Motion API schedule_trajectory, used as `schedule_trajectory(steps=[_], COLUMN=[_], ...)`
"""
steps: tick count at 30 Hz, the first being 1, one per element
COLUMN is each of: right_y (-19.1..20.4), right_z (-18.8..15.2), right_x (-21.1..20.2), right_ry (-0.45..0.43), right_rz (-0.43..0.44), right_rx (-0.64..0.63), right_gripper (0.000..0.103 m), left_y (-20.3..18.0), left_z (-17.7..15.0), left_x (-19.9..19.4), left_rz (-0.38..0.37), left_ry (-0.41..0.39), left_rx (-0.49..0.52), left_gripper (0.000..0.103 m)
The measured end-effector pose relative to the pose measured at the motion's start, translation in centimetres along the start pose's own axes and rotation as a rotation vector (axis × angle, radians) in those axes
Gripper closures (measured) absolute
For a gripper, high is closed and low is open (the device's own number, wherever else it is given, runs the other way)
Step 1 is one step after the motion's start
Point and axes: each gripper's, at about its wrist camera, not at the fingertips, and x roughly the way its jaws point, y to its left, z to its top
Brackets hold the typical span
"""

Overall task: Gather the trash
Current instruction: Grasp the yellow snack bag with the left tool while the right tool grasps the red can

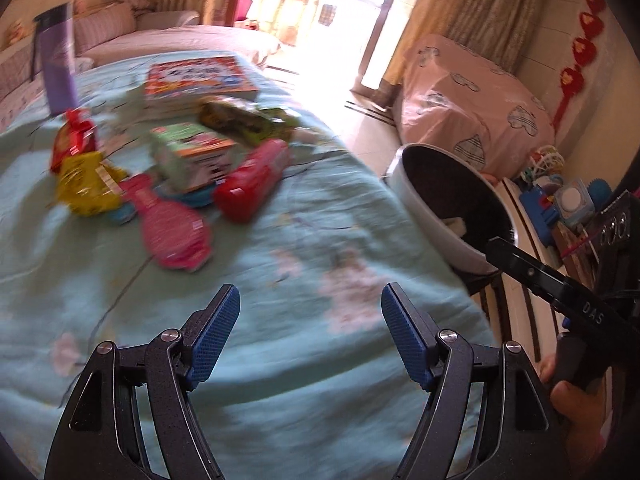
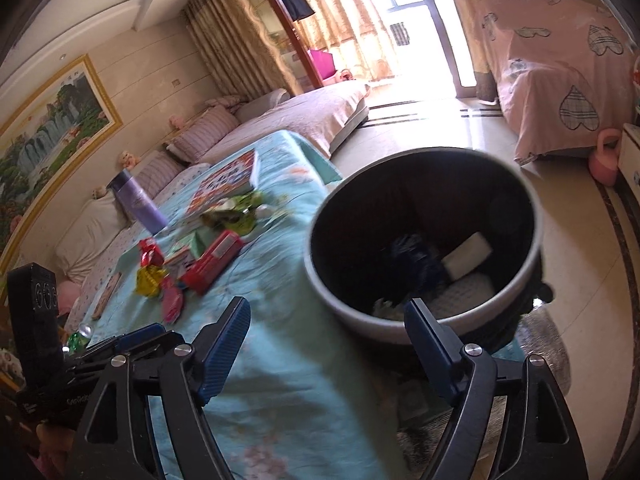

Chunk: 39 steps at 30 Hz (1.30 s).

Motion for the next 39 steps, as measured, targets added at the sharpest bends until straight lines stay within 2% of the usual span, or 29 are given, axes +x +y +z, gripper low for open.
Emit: schedule_trajectory(steps=[8, 19, 30, 39], right_y=[4.7, 9.0, 11.6, 11.8], right_z=[-1.7, -2.1, 0.0, 1.9], right_x=[2.8, 6.2, 9.6, 13.6], right_ry=[0.07, 0.114, 0.116, 0.15], right_rz=[0.054, 0.094, 0.111, 0.077], right_rx=[-0.062, -0.099, -0.081, -0.036], right_gripper=[0.022, 0.022, 0.023, 0.035], left_y=[6.2, 10.7, 13.8, 15.7], left_z=[-1.8, -1.8, 0.9, 4.9], left_x=[-2.0, -3.2, -1.7, 0.4], left_rz=[0.063, 0.119, 0.146, 0.168], left_ry=[-0.009, -0.028, -0.031, -0.053], left_rx=[-0.107, -0.189, -0.2, -0.199], left_gripper=[0.028, 0.028, 0.027, 0.026])
